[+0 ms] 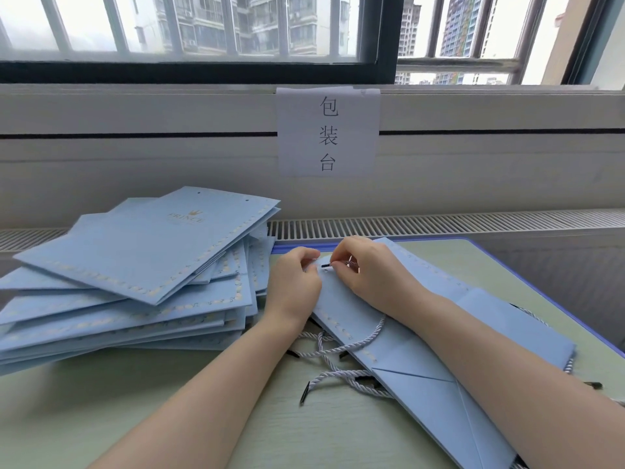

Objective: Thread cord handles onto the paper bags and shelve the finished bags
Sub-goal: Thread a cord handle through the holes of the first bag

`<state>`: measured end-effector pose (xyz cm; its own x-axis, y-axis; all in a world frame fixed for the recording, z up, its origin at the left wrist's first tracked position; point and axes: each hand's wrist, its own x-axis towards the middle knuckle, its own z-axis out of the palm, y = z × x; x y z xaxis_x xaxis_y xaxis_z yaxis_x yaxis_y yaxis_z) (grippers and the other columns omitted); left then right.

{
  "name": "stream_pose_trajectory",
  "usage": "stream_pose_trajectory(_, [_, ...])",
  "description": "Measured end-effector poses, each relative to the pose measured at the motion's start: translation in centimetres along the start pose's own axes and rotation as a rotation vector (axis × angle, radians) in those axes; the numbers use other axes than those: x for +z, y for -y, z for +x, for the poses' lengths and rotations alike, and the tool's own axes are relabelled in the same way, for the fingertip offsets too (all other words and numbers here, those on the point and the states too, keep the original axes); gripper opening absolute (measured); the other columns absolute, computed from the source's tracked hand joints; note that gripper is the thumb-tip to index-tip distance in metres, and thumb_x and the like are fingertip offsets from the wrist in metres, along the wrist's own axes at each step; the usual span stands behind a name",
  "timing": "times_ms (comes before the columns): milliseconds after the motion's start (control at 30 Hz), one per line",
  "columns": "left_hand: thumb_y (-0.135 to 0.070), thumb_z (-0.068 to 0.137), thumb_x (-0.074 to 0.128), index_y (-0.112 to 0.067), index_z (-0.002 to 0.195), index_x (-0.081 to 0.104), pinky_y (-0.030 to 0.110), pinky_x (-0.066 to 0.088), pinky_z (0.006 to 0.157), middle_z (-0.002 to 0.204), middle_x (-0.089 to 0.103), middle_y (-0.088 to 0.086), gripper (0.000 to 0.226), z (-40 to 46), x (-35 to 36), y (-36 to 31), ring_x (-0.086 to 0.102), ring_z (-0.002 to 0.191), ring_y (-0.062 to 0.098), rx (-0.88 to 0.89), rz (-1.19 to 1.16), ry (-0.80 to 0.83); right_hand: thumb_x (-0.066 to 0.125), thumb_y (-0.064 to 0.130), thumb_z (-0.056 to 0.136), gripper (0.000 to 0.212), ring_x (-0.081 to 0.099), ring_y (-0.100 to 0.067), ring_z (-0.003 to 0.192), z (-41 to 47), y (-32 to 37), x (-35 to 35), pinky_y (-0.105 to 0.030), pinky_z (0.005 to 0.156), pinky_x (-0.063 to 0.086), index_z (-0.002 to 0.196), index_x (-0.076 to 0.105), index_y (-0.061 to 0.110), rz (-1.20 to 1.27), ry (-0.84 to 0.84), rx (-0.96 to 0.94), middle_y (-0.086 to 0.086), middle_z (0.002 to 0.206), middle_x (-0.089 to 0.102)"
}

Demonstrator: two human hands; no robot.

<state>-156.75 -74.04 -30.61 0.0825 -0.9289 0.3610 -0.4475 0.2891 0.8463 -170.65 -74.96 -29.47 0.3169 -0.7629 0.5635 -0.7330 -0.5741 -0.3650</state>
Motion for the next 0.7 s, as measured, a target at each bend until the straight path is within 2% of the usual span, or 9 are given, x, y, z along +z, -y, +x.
stream_pose_trajectory(67, [-0.001, 0.093, 0.049, -0.007, 0.113, 0.064, 0.013, 0.04, 0.081, 0.106, 0.065, 0.001, 0.027, 0.0, -0.2, -0.2, 0.057, 0.097, 0.008, -0.056, -0.121, -0.026, 0.057, 0.007, 0.086, 0.004, 0.046, -0.011, 0.068, 0.1, 0.2, -0.2, -0.021, 0.065, 0.034, 0.086, 0.061, 0.007, -0.037, 0.0, -0.005, 0.004, 0.076, 0.054])
stream_pose_trajectory(167, [0.001, 0.09, 0.051, -0.012, 0.101, 0.066, 0.003, 0.043, 0.068, 0.089, 0.064, -0.007, 0.022, 0.0, -0.3, -0.4, 0.058, 0.084, 0.002, -0.093, -0.251, -0.063, 0.056, 0.008, 0.085, 0.003, 0.048, -0.013, 0.069, 0.1, 0.4, -0.5, -0.024, 0.065, 0.037, 0.086, 0.059, 0.008, -0.077, 0.04, -0.011, 0.003, 0.076, 0.055])
stream_pose_trajectory(267, [0.002, 0.089, 0.05, -0.017, 0.093, 0.064, 0.001, 0.042, 0.062, 0.085, 0.063, -0.007, 0.024, -0.1, -0.5, -0.6, 0.057, 0.08, 0.0, -0.087, -0.274, -0.07, 0.053, 0.004, 0.084, 0.003, 0.047, -0.02, 0.069, 0.3, 1.1, -1.1, -0.026, 0.062, 0.038, 0.084, 0.055, 0.006, -0.117, 0.053, -0.065, -0.001, 0.078, 0.053])
stream_pose_trajectory(333, [0.002, 0.089, 0.05, -0.019, 0.092, 0.063, 0.004, 0.042, 0.06, 0.085, 0.062, -0.004, 0.025, -0.3, -0.5, -0.8, 0.056, 0.078, 0.002, -0.086, -0.27, -0.06, 0.048, 0.002, 0.085, 0.006, 0.04, -0.023, 0.068, 0.7, 1.4, -1.4, -0.023, 0.055, 0.029, 0.086, 0.051, 0.007, -0.224, 0.083, -0.094, -0.002, 0.081, 0.047])
stream_pose_trajectory(400, [-0.001, 0.09, 0.051, -0.022, 0.093, 0.062, 0.014, 0.043, 0.063, 0.086, 0.063, -0.003, 0.024, -0.4, -0.5, -0.8, 0.057, 0.08, 0.007, -0.087, -0.26, -0.036, 0.047, -0.004, 0.083, 0.011, 0.035, -0.024, 0.066, 1.1, 2.0, -1.4, -0.027, 0.054, 0.024, 0.085, 0.049, 0.007, -0.296, 0.108, -0.128, -0.006, 0.081, 0.044])
stream_pose_trajectory(500, [-0.002, 0.09, 0.051, -0.028, 0.088, 0.06, 0.021, 0.041, 0.063, 0.087, 0.065, 0.0, 0.028, -0.4, -0.4, -0.9, 0.059, 0.081, 0.012, -0.075, -0.249, -0.019, 0.06, -0.01, 0.066, 0.017, 0.035, -0.022, 0.053, 1.3, 2.2, -0.7, -0.024, 0.052, 0.025, 0.074, 0.053, 0.003, -0.367, 0.087, -0.253, -0.011, 0.07, 0.052])
stream_pose_trajectory(600, [0.0, 0.089, 0.049, -0.023, 0.091, 0.06, 0.017, 0.041, 0.061, 0.09, 0.065, 0.003, 0.026, -0.5, -0.5, -1.2, 0.058, 0.079, 0.011, -0.054, -0.254, -0.078, 0.053, 0.0, 0.086, 0.007, 0.051, -0.026, 0.074, 1.0, 1.9, -0.4, -0.025, 0.063, 0.03, 0.089, 0.058, 0.003, -0.268, 0.106, -0.187, -0.012, 0.09, 0.056])
stream_pose_trajectory(667, [0.004, 0.09, 0.044, -0.018, 0.093, 0.06, 0.013, 0.043, 0.066, 0.089, 0.066, 0.0, 0.028, -0.6, -0.6, -1.3, 0.058, 0.079, 0.009, -0.057, -0.315, -0.127, 0.055, 0.004, 0.089, 0.007, 0.051, -0.022, 0.08, 0.8, 1.2, -0.4, -0.024, 0.07, 0.033, 0.09, 0.062, 0.006, -0.101, 0.029, -0.122, -0.009, 0.091, 0.057])
stream_pose_trajectory(700, [0.005, 0.09, 0.041, -0.018, 0.092, 0.06, 0.017, 0.045, 0.069, 0.086, 0.066, 0.0, 0.03, -0.5, -0.8, -1.4, 0.058, 0.078, 0.011, -0.078, -0.37, -0.137, 0.058, 0.005, 0.087, 0.006, 0.05, -0.018, 0.081, 0.7, 1.0, -0.5, -0.023, 0.072, 0.035, 0.088, 0.064, 0.007, -0.022, -0.014, -0.101, -0.006, 0.089, 0.057])
